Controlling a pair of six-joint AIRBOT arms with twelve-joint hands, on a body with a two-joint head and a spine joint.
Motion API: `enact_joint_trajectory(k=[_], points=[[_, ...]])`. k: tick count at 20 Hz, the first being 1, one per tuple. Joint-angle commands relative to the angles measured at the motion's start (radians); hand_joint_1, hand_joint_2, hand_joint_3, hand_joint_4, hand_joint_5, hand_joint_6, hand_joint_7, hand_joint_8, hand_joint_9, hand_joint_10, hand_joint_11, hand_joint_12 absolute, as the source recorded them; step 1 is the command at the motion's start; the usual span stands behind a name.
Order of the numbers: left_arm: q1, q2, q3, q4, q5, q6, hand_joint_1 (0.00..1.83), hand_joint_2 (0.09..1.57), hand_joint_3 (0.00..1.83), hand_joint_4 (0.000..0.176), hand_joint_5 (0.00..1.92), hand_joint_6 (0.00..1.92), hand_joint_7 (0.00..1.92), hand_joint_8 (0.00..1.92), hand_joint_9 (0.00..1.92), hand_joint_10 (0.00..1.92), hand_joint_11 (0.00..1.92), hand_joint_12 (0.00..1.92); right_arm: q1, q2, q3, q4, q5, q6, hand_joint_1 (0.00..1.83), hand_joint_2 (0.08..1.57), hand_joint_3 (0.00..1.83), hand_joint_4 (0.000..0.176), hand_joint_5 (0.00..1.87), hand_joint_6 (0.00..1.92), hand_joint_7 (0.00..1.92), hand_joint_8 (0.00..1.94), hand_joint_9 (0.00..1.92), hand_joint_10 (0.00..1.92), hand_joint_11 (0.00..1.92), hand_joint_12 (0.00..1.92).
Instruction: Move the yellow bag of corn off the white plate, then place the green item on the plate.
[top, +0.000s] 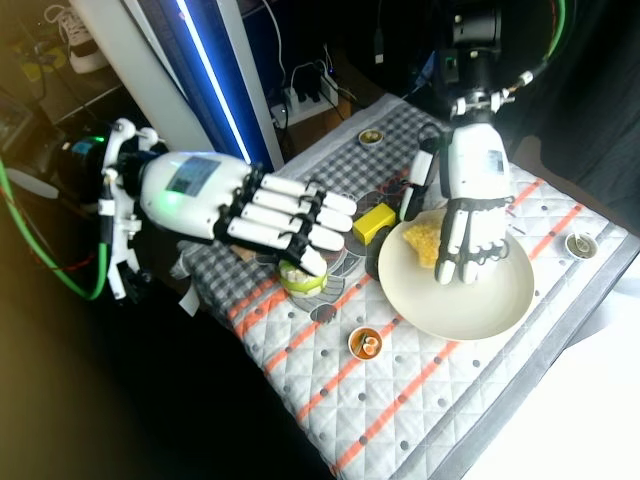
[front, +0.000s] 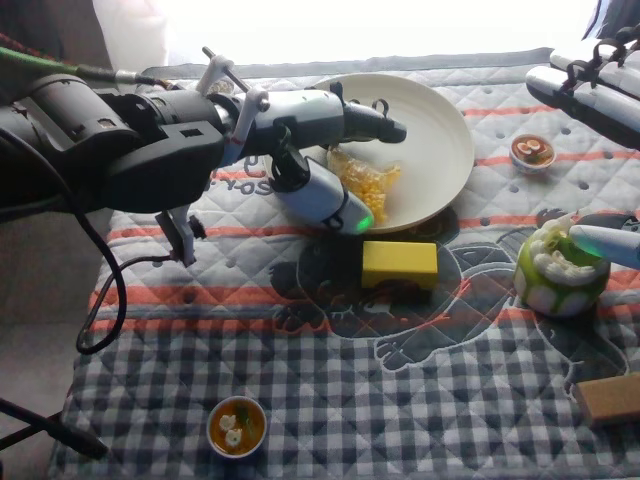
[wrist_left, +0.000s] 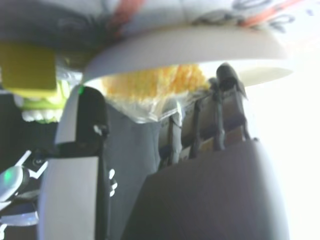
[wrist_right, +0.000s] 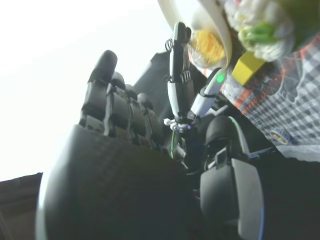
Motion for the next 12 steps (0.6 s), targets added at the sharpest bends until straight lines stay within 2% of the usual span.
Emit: enact_joint_trajectory(k=[1,2,3,4,5,6,7,8,9,10,11,12], points=[[-0.008,-0.002,0.003,-0.004,-0.087,0.0,1.05,1.11,0.0,0.082,0.37,0.01,0.31,0.18,0.05,0.8,0.0,1.4,0.008,-0.002,0.005,-0.008,0.126,0.003,0.41,1.26,0.0,0.0,0.0,0.0,0.0,0.0,0.06,0.01,0.0,0.67],[-0.009,-0.002,0.004,-0.005,-0.089,0.0,1.08,1.1,0.0,0.067,0.49,0.04,0.17,0.74,0.01,1.27,0.0,1.75,0.008,-0.003,0.006,-0.008,0.126,0.004,0.39,1.26,0.0,0.0,0.0,0.0,0.0,0.0,0.05,0.0,0.0,0.64],[-0.008,-0.004,0.01,-0.018,-0.092,0.0,1.19,1.08,0.0,0.043,0.57,0.1,0.03,1.25,0.0,1.57,0.0,1.89,0.008,-0.004,0.007,-0.008,0.126,0.005,0.39,1.26,0.0,0.0,0.0,0.0,0.0,0.0,0.05,0.0,0.0,0.66],[-0.008,-0.005,0.013,-0.024,-0.092,0.0,1.16,1.09,0.0,0.055,0.48,0.34,0.01,1.4,0.0,1.63,0.0,1.91,0.008,-0.004,0.007,-0.008,0.126,0.005,0.39,1.26,0.0,0.0,0.0,0.0,0.0,0.0,0.05,0.0,0.0,0.66],[-0.008,-0.008,0.019,-0.032,-0.093,0.0,1.21,1.07,0.0,0.014,0.43,0.65,0.0,1.61,0.0,1.86,0.08,1.92,0.008,-0.005,0.007,-0.008,0.126,0.005,0.37,1.27,0.0,0.0,0.0,0.0,0.0,0.0,0.01,0.01,0.0,0.51],[-0.008,-0.011,0.028,-0.049,-0.094,0.0,1.26,1.07,0.0,0.0,0.41,0.84,0.01,1.6,0.0,1.86,0.09,1.92,0.008,-0.006,0.008,-0.008,0.126,0.006,0.4,1.27,0.0,0.0,0.0,0.0,0.0,0.0,0.01,0.01,0.0,0.43],[-0.009,-0.012,0.032,-0.059,-0.098,0.0,1.25,1.1,0.0,0.0,0.41,0.94,0.02,1.61,0.0,1.89,0.17,1.92,0.008,-0.006,0.008,-0.008,0.126,0.006,0.37,1.27,0.0,0.0,0.0,0.0,0.0,0.0,0.01,0.01,0.0,0.35],[-0.009,-0.011,0.037,-0.083,-0.108,0.0,1.31,1.07,0.0,0.0,0.44,1.03,0.12,1.52,0.06,1.78,0.19,1.92,0.007,-0.006,0.008,-0.008,0.127,0.006,0.34,1.28,0.0,0.0,0.0,0.0,0.0,0.0,0.02,0.01,0.0,0.33],[-0.009,-0.006,0.039,-0.111,-0.123,0.0,1.3,1.05,0.0,0.0,0.39,1.31,0.15,1.63,0.14,1.85,0.32,1.92,0.007,-0.006,0.008,-0.007,0.127,0.007,0.34,1.28,0.0,0.0,0.0,0.0,0.0,0.0,0.02,0.01,0.0,0.33],[-0.012,0.002,0.038,-0.13,-0.139,0.0,1.32,1.06,0.0,0.0,0.36,1.65,0.18,1.79,0.25,1.91,0.48,1.92,0.006,-0.006,0.008,-0.007,0.127,0.007,0.35,1.28,0.0,0.0,0.0,0.0,0.0,0.0,0.02,0.01,0.0,0.43],[-0.016,0.012,0.035,-0.15,-0.157,0.0,1.12,1.23,0.03,0.0,0.59,1.54,0.25,1.6,0.24,1.77,0.39,1.92,0.004,-0.006,0.008,-0.007,0.127,0.009,0.33,1.28,0.0,0.0,0.0,0.0,0.0,0.0,0.03,0.01,0.0,0.44],[-0.017,0.018,0.033,-0.159,-0.167,0.0,1.13,1.26,0.02,0.0,0.66,1.45,0.58,1.59,0.43,1.89,0.59,1.92,0.004,-0.007,0.008,-0.007,0.128,0.011,0.32,1.28,0.0,0.0,0.0,0.0,0.0,0.0,0.02,0.01,0.0,0.44]])
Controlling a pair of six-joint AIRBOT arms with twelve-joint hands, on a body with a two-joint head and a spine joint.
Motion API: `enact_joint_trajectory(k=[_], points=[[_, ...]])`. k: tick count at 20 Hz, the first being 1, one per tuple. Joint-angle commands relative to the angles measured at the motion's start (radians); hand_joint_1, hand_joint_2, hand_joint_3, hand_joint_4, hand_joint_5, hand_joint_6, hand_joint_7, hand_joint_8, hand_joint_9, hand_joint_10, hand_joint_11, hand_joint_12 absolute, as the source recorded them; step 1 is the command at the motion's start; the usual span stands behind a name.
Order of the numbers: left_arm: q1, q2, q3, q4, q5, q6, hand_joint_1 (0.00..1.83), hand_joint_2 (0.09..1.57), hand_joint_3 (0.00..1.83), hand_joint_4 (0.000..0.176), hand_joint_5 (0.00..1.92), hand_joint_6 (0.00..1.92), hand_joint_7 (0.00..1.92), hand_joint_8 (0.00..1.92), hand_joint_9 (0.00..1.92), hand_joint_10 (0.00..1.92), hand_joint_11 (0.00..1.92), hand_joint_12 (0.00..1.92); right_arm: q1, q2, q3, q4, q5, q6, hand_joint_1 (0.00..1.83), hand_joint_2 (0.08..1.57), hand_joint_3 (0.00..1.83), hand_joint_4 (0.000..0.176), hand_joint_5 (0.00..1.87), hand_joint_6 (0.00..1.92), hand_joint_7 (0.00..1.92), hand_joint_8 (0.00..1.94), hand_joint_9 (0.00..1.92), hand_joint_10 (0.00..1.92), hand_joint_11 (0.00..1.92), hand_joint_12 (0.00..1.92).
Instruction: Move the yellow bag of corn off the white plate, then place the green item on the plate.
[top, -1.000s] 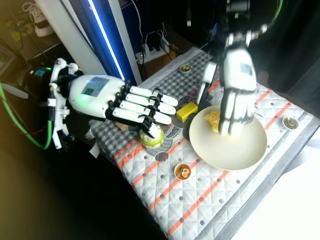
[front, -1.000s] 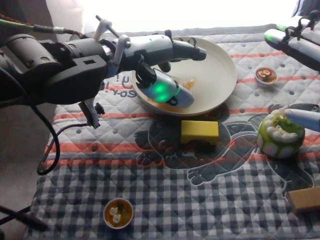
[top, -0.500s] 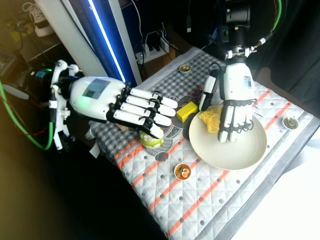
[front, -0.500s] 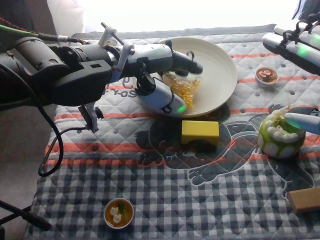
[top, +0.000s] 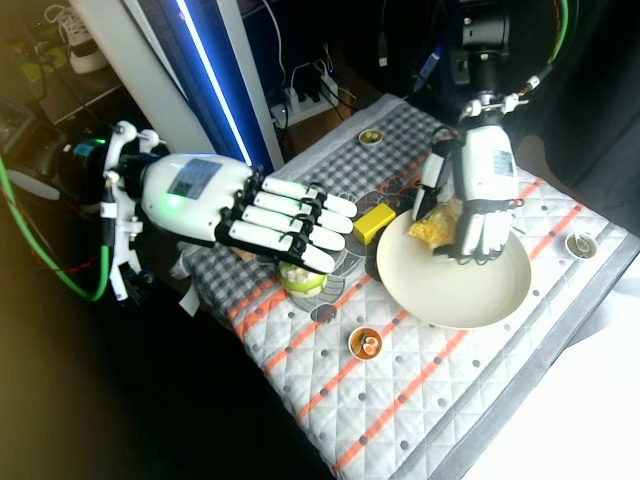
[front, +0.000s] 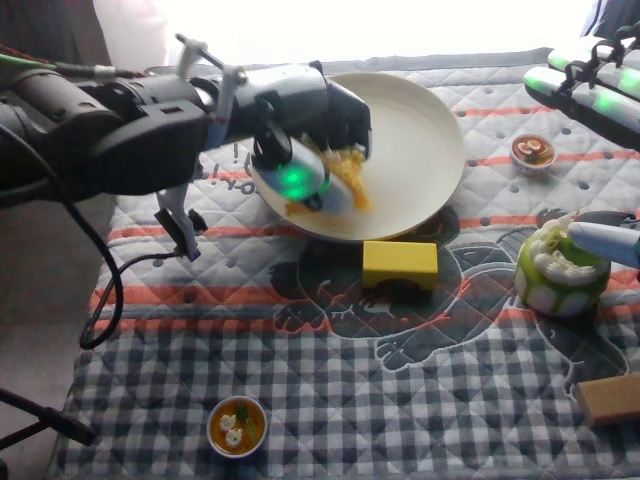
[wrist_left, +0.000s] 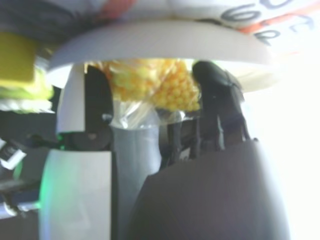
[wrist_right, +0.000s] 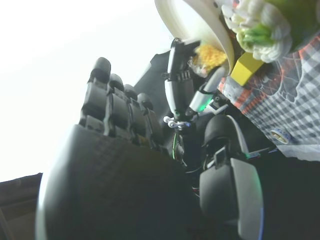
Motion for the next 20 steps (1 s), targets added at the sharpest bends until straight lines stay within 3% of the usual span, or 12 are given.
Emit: enact_joint_trajectory(k=[1,3,6,11,12,13,14,15,16,18,19,20], points=[[-0.018,0.01,-0.006,-0.01,-0.122,-0.003,1.07,1.28,0.02,0.0,0.66,1.52,0.76,1.86,0.87,1.91,1.03,1.92,0.003,-0.001,0.003,-0.006,0.129,0.003,0.31,1.28,0.0,0.0,0.0,0.0,0.0,0.0,0.01,0.0,0.0,0.32],[-0.02,0.025,-0.024,-0.012,-0.151,-0.004,1.27,1.18,0.0,0.0,0.74,1.9,1.0,1.92,1.21,1.92,1.35,1.92,0.0,-0.001,0.003,-0.003,0.133,0.004,0.32,1.29,0.0,0.0,0.0,0.0,0.0,0.0,0.02,0.0,0.0,0.24],[-0.024,0.086,-0.095,-0.011,-0.229,-0.004,1.31,1.15,0.0,0.0,0.73,1.92,0.89,1.92,1.04,1.92,1.21,1.92,-0.002,-0.001,0.002,-0.002,0.136,0.009,0.38,1.3,0.0,0.0,0.0,0.0,0.0,0.0,0.0,0.0,0.0,0.02],[0.037,0.289,-0.303,0.022,-0.451,-0.037,1.36,1.13,0.0,0.0,0.71,1.92,0.88,1.92,1.0,1.92,1.12,1.92,-0.005,-0.001,0.002,0.0,0.138,0.017,0.39,1.31,0.0,0.0,0.0,0.0,0.0,0.0,0.01,0.01,0.04,0.03],[0.063,0.334,-0.349,0.06,-0.502,-0.083,1.15,1.03,0.59,0.0,0.62,1.75,0.71,1.88,0.91,1.92,1.03,1.92,-0.007,-0.001,0.001,0.0,0.139,0.019,0.37,1.32,0.0,0.0,0.0,0.0,0.0,0.0,0.03,0.0,0.01,0.22],[0.109,0.384,-0.389,0.099,-0.568,-0.163,1.28,0.93,0.75,0.0,0.67,1.89,0.71,1.75,0.88,1.92,1.0,1.92,-0.009,-0.001,0.001,0.001,0.139,0.023,0.36,1.32,0.0,0.0,0.0,0.0,0.0,0.0,0.04,0.0,0.0,0.39],[0.15,0.416,-0.42,0.111,-0.618,-0.205,1.28,0.91,0.56,0.0,0.75,1.91,0.96,1.89,1.11,1.92,1.22,1.92,-0.009,-0.001,0.001,0.002,0.139,0.026,0.37,1.32,0.0,0.015,0.0,0.0,0.0,0.0,0.03,0.0,0.0,0.47],[0.209,0.455,-0.462,0.106,-0.672,-0.209,1.1,0.93,0.72,0.0,0.71,1.73,0.97,1.91,1.13,1.92,1.24,1.92,-0.009,-0.001,0.001,0.002,0.139,0.026,0.34,1.31,0.0,0.022,0.0,0.0,0.0,0.0,0.03,0.0,0.0,0.62],[0.241,0.476,-0.488,0.099,-0.701,-0.21,1.06,1.01,0.59,0.0,0.68,1.64,0.99,1.92,1.16,1.92,1.28,1.92,-0.009,-0.001,0.001,0.002,0.139,0.027,0.34,1.31,0.0,0.029,0.0,0.0,0.0,0.0,0.04,0.01,0.0,0.78],[0.319,0.513,-0.545,0.097,-0.746,-0.21,1.1,1.28,0.12,0.0,0.55,1.52,0.67,1.68,0.64,1.92,0.79,1.92,-0.01,-0.001,0.001,0.002,0.139,0.034,0.31,1.3,0.0,0.036,0.0,0.0,0.0,0.0,0.04,0.02,0.0,0.89],[0.34,0.517,-0.555,0.093,-0.754,-0.21,1.1,1.28,0.12,0.0,0.55,1.52,0.67,1.68,0.64,1.92,0.79,1.92,-0.01,-0.001,0.001,0.002,0.139,0.034,0.31,1.3,0.0,0.036,0.0,0.0,0.0,0.0,0.04,0.02,0.0,0.89],[0.367,0.52,-0.564,0.087,-0.754,-0.209,0.86,1.29,0.04,0.0,0.33,1.15,0.41,1.34,0.36,1.62,0.4,1.89,-0.011,-0.001,0.001,0.002,0.139,0.036,0.33,1.3,0.0,0.01,0.0,0.0,0.0,0.0,0.04,0.01,0.0,0.73]])
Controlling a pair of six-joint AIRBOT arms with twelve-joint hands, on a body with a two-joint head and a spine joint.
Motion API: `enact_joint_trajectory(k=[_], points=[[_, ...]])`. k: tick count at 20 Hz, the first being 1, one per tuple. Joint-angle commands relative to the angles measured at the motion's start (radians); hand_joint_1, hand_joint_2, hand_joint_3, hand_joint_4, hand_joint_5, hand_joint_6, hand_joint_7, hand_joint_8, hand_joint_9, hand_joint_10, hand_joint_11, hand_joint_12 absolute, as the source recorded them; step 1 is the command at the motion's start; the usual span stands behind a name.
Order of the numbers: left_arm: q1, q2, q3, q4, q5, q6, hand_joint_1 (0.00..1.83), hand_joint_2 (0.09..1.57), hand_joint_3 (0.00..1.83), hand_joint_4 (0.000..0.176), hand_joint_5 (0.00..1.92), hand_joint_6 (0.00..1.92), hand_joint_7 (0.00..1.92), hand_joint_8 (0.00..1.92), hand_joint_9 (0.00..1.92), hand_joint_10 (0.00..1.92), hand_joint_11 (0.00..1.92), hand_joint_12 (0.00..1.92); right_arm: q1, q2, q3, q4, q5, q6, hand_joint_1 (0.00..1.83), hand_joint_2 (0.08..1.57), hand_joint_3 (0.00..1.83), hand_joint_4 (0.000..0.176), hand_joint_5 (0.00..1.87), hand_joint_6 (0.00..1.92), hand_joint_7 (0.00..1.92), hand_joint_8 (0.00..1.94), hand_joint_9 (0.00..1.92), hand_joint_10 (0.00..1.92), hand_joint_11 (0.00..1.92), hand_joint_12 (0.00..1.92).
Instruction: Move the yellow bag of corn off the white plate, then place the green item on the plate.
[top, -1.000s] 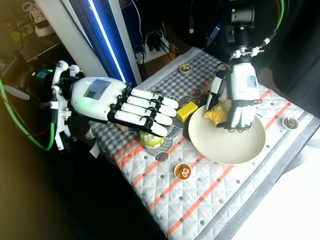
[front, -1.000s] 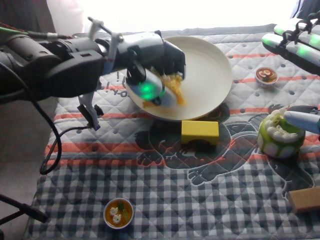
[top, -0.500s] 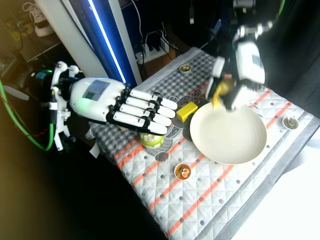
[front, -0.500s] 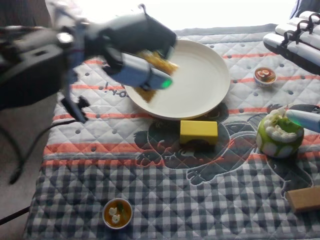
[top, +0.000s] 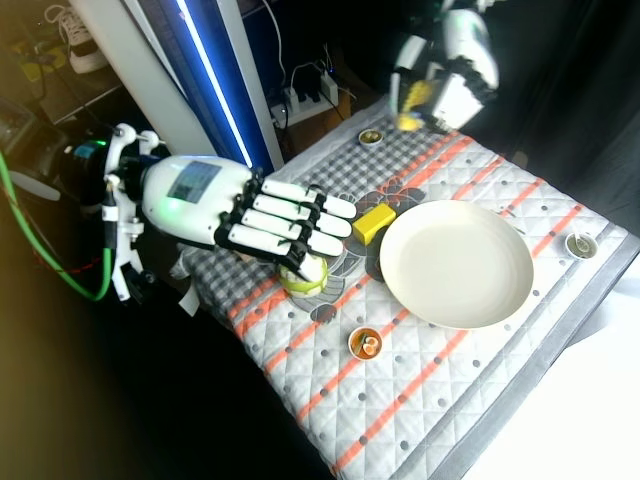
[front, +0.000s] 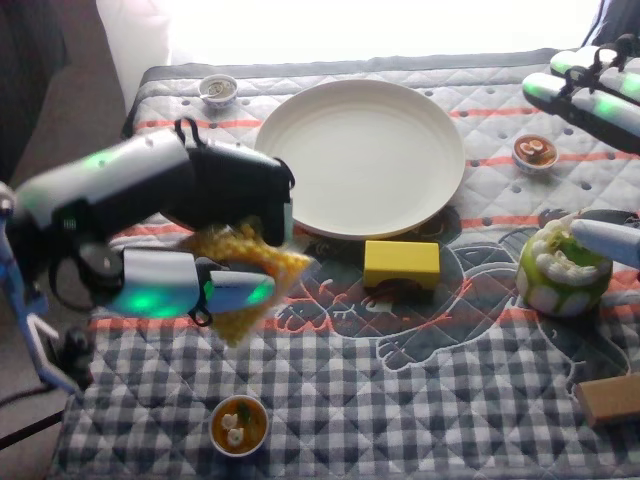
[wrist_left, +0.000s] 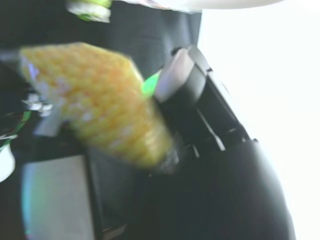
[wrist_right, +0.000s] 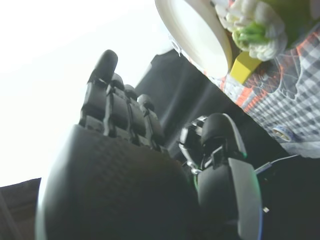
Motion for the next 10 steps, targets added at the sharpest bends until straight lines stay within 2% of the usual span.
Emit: enact_joint_trajectory(k=[1,2,3,4,5,6,7,8,9,10], points=[[0.0,0.005,0.001,-0.025,-0.123,-0.011,0.75,1.31,0.02,0.0,0.27,0.87,0.34,0.98,0.24,1.26,0.13,1.72,0.006,0.001,0.001,-0.004,0.124,0.005,0.31,1.3,0.0,0.0,0.0,0.0,0.0,0.0,0.04,0.01,0.0,0.65],[0.007,0.005,0.001,-0.029,-0.117,-0.011,0.7,1.3,0.0,0.0,0.25,0.48,0.29,0.44,0.16,0.74,0.03,1.5,0.006,0.001,0.002,-0.003,0.124,0.006,0.34,1.3,0.0,0.0,0.0,0.0,0.0,0.0,0.02,0.01,0.0,0.53],[0.012,0.005,0.001,-0.031,-0.107,-0.011,0.64,1.3,0.0,0.0,0.26,0.23,0.27,0.15,0.14,0.42,0.0,1.36,0.005,0.001,0.002,-0.002,0.124,0.007,0.35,1.3,0.0,0.0,0.0,0.0,0.0,0.0,0.01,0.0,0.0,0.51],[0.013,0.005,0.002,-0.03,-0.099,-0.011,0.62,1.25,0.0,0.018,0.15,0.02,0.1,0.01,0.03,0.05,0.0,0.87,0.004,0.001,0.002,-0.002,0.124,0.007,0.36,1.3,0.0,0.0,0.0,0.0,0.0,0.0,0.01,0.01,0.0,0.4],[0.015,0.005,0.001,-0.03,-0.097,-0.011,0.62,1.25,0.0,0.018,0.15,0.02,0.1,0.01,0.03,0.05,0.0,0.87,0.003,0.001,0.002,-0.002,0.124,0.008,0.36,1.3,0.0,0.0,0.0,0.0,0.0,0.0,0.01,0.01,0.0,0.4],[0.018,0.01,0.0,-0.031,-0.102,-0.011,0.64,1.24,0.0,0.026,0.16,0.02,0.09,0.01,0.04,0.03,0.0,0.83,0.002,0.001,0.002,-0.002,0.124,0.011,0.36,1.3,0.0,0.0,0.0,0.0,0.0,0.0,0.0,0.0,0.0,0.27],[0.021,0.015,0.0,-0.037,-0.117,-0.011,0.64,1.23,0.0,0.03,0.17,0.0,0.08,0.0,0.03,0.02,0.0,0.78,0.0,0.001,0.002,-0.002,0.124,0.018,0.39,1.3,0.0,0.0,0.0,0.0,0.0,0.0,0.01,0.0,0.0,0.25],[0.024,0.02,-0.001,-0.047,-0.137,-0.011,0.58,1.25,0.0,0.05,0.15,0.0,0.05,0.0,0.01,0.0,0.0,0.51,-0.001,0.001,0.002,-0.002,0.124,0.025,0.38,1.29,0.0,0.0,0.0,0.0,0.0,0.0,0.02,0.01,0.0,0.29],[0.025,0.022,-0.001,-0.051,-0.146,-0.011,0.5,1.29,0.0,0.044,0.1,0.0,0.01,0.0,0.0,0.0,0.0,0.15,-0.002,0.001,0.002,-0.002,0.124,0.03,0.4,1.28,0.0,0.001,0.0,0.0,0.0,0.0,0.02,0.01,0.0,0.38],[0.029,0.03,-0.001,-0.071,-0.184,-0.011,0.48,1.3,0.0,0.043,0.09,0.0,0.0,0.0,0.0,0.0,0.0,0.03,-0.008,0.001,0.004,-0.008,0.123,0.053,0.41,1.27,0.0,0.003,0.0,0.0,0.0,0.0,0.02,0.01,0.0,0.4]])
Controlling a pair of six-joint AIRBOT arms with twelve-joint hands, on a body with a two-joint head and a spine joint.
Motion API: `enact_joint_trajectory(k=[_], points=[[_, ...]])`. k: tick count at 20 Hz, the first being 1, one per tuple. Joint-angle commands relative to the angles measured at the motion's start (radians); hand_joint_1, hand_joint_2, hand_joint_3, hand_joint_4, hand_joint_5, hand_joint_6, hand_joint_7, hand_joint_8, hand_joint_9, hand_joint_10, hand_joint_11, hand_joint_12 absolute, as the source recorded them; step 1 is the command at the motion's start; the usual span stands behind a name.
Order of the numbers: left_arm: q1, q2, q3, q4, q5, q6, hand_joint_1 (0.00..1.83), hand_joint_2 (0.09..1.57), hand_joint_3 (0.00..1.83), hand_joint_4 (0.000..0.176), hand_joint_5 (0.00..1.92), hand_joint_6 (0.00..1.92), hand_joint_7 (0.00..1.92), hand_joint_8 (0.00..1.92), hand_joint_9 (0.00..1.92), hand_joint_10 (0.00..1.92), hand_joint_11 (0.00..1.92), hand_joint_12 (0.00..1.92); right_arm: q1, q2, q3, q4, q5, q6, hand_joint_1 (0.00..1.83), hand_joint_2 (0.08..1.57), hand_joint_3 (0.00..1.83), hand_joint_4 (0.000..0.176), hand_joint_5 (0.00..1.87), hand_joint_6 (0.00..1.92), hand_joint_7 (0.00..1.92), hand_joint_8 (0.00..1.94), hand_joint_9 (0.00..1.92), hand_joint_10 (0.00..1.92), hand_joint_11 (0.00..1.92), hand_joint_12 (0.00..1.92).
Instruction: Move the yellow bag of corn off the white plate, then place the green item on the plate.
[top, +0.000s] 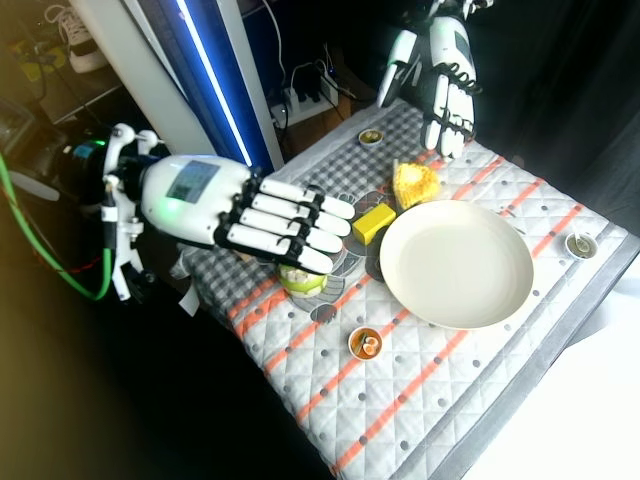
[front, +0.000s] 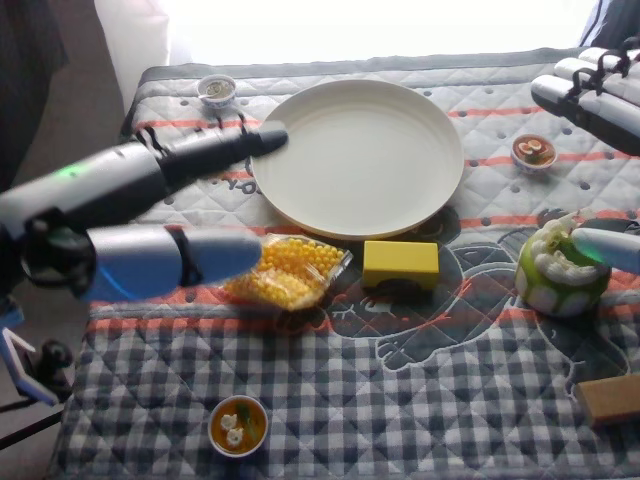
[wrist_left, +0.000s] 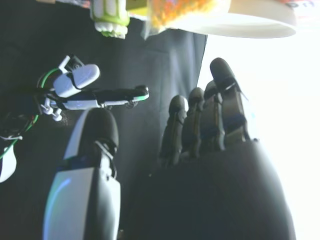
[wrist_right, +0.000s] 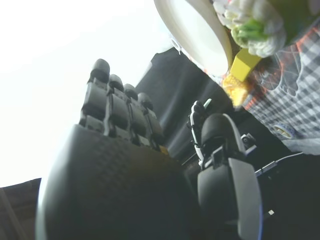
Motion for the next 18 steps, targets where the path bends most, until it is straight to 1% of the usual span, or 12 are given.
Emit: enact_joint_trajectory(k=[1,2,3,5,7,9,11,12,15,16,17,18], points=[[-0.003,0.009,-0.002,-0.02,-0.183,-0.008,0.5,1.3,0.0,0.031,0.08,0.0,0.0,0.0,0.0,0.0,0.0,0.01,-0.001,0.001,0.009,-0.018,0.123,0.033,0.41,1.26,0.0,0.02,0.0,0.0,0.0,0.0,0.01,0.0,0.0,0.4],[0.001,0.018,-0.002,-0.035,-0.217,-0.008,0.57,1.28,0.02,0.0,0.11,0.01,0.0,0.0,0.0,0.0,0.0,0.31,-0.018,-0.001,0.025,-0.03,0.123,0.091,0.39,1.21,0.0,0.046,0.0,0.0,0.0,0.0,0.06,0.02,0.0,0.82],[0.007,0.029,-0.006,-0.047,-0.255,-0.008,0.61,1.27,0.01,0.0,0.15,0.01,0.0,0.0,0.01,0.0,0.0,0.59,-0.04,-0.007,0.043,-0.039,0.123,0.138,0.43,1.19,0.0,0.071,0.0,0.0,0.02,0.0,0.1,0.03,0.0,1.03],[0.02,0.055,-0.021,-0.058,-0.333,-0.008,0.6,1.28,0.0,0.0,0.18,0.01,0.07,0.01,0.06,0.02,0.0,1.18,-0.077,-0.022,0.061,-0.04,0.119,0.178,0.5,1.16,0.0,0.032,0.0,0.0,0.09,0.01,0.14,0.05,0.0,1.2],[0.035,0.074,-0.033,-0.073,-0.407,-0.007,0.56,1.3,0.01,0.0,0.17,0.0,0.06,0.0,0.05,0.02,0.0,1.24,-0.084,-0.05,0.079,-0.031,0.077,0.178,0.57,1.14,0.0,0.025,0.0,0.0,0.07,0.0,0.16,0.05,0.0,1.11],[0.043,0.081,-0.035,-0.082,-0.446,-0.007,0.56,1.32,0.01,0.0,0.17,0.0,0.06,0.0,0.05,0.02,0.0,1.25,-0.084,-0.082,0.106,-0.019,0.028,0.178,0.67,1.13,0.0,0.0,0.0,0.0,0.08,0.0,0.19,0.06,0.0,1.09],[0.043,0.081,-0.037,-0.081,-0.461,-0.007,0.63,1.32,0.0,0.0,0.18,0.0,0.08,0.0,0.03,0.01,0.0,1.26,-0.083,-0.114,0.132,-0.006,-0.011,0.178,0.79,1.12,0.0,0.0,0.05,0.01,0.15,0.01,0.25,0.08,0.0,1.23],[0.043,0.08,-0.038,-0.081,-0.467,-0.007,0.66,1.33,0.0,0.0,0.19,0.01,0.06,0.0,0.01,0.0,0.0,1.22,-0.077,-0.13,0.143,-0.005,-0.028,0.178,0.83,1.13,0.0,0.0,0.1,0.01,0.27,0.01,0.25,0.46,0.0,1.51],[0.043,0.08,-0.037,-0.081,-0.469,-0.007,0.64,1.33,0.0,0.0,0.21,0.02,0.09,0.01,0.06,0.02,0.0,1.22,-0.06,-0.146,0.158,-0.007,-0.048,0.178,0.98,1.17,0.01,0.0,0.29,0.07,0.5,0.08,0.34,0.7,0.13,1.54],[0.043,0.079,-0.036,-0.081,-0.47,-0.007,0.66,1.33,0.0,0.0,0.22,0.01,0.1,0.01,0.07,0.03,0.0,1.27,-0.053,-0.146,0.158,-0.017,-0.048,0.178,1.1,1.26,0.01,0.0,0.51,1.24,0.72,1.12,0.58,1.06,0.45,1.66],[0.043,0.079,-0.036,-0.081,-0.471,-0.007,0.66,1.33,0.0,0.0,0.22,0.01,0.1,0.01,0.07,0.03,0.0,1.27,-0.044,-0.145,0.156,-0.027,-0.047,0.178,1.1,1.26,0.01,0.0,0.51,1.24,0.72,1.12,0.58,1.06,0.45,1.66],[0.048,0.079,-0.036,-0.081,-0.474,-0.007,0.65,1.33,0.0,0.0,0.22,0.01,0.1,0.01,0.07,0.03,0.0,1.28,-0.02,-0.139,0.15,-0.051,-0.042,0.178,1.15,1.27,0.0,0.0,0.59,1.4,0.79,1.36,0.74,1.29,0.67,1.72]])
